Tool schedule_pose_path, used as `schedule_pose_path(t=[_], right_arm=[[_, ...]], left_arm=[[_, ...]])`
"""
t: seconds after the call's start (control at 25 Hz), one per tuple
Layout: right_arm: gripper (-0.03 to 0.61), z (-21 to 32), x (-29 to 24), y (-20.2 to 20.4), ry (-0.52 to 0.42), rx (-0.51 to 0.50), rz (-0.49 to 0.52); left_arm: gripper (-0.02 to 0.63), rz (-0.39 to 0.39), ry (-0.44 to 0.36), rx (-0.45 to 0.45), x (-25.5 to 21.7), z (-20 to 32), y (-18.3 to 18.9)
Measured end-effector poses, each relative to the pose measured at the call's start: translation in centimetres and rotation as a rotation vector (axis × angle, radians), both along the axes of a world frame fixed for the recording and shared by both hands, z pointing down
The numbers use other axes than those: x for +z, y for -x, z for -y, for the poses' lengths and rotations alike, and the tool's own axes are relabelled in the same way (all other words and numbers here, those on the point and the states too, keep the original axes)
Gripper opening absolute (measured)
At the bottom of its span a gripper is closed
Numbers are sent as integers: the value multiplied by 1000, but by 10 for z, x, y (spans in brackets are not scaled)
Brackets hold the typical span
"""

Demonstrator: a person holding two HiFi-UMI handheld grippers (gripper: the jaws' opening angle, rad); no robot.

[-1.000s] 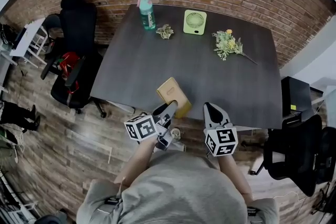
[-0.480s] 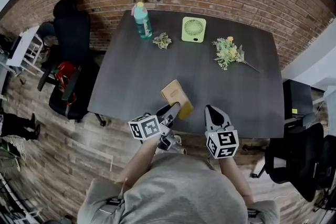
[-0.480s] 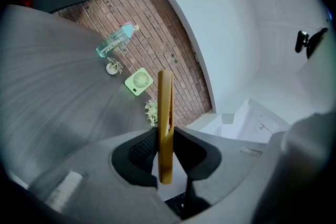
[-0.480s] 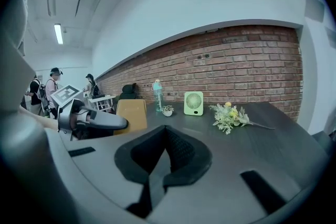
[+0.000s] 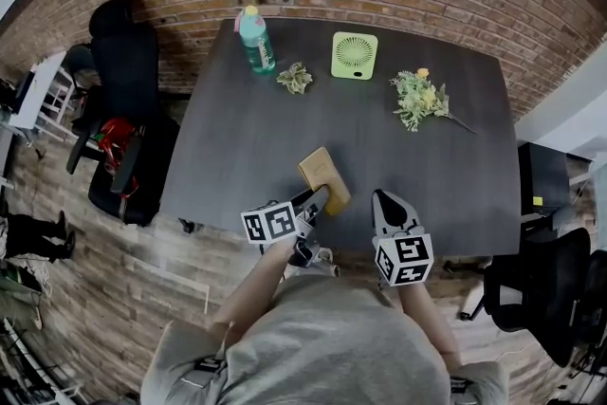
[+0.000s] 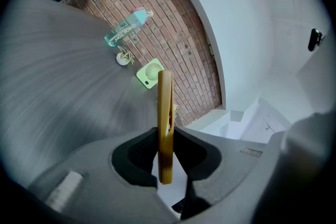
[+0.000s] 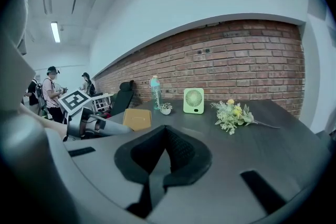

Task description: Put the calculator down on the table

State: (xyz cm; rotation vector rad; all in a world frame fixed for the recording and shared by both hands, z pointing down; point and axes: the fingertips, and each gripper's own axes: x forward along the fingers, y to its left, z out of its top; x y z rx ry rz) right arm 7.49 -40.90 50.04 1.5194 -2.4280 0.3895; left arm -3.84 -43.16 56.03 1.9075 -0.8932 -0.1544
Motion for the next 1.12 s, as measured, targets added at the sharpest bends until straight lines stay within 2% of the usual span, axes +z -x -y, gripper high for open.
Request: schedule_pose_path(t=[0.44,1.12], right_arm=[[2,17,8,0,19,14,-7],[2,30,19,2,41,21,-11]], left_arm=[[89,42,77,42,32,21,-5],[90,138,137,97,65,39,-18]])
